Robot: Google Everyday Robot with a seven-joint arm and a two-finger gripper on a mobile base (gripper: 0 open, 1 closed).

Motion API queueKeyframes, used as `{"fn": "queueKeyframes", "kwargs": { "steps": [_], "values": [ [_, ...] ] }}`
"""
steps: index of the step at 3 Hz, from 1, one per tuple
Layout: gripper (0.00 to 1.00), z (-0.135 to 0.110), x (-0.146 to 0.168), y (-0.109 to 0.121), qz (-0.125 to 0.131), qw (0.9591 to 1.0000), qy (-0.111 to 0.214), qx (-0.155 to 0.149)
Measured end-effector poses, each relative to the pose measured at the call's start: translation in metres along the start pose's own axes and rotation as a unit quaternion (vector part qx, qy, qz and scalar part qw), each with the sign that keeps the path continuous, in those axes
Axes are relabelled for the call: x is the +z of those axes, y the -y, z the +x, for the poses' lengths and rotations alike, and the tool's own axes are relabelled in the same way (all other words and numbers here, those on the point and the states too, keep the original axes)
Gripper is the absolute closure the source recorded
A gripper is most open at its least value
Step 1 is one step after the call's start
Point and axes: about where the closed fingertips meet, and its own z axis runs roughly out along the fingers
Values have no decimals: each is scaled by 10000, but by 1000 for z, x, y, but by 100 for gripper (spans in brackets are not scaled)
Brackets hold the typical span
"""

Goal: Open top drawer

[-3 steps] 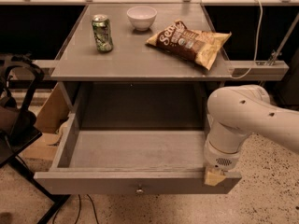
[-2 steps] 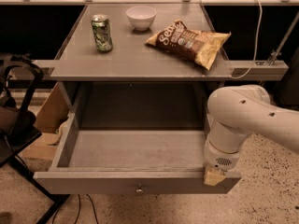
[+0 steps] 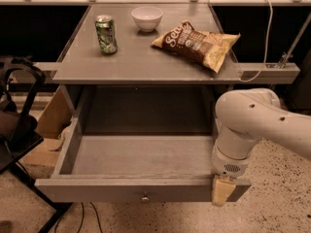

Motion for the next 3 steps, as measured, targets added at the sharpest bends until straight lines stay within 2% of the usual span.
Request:
{"fn": "queueKeyframes", "kwargs": {
  "steps": [1,2,3],
  "values": [
    [0,0,0,0,0,10000,0,0],
    [0,0,0,0,0,10000,0,0],
    [0,4,-44,-10,249,9992,282,-151]
  ]
}}
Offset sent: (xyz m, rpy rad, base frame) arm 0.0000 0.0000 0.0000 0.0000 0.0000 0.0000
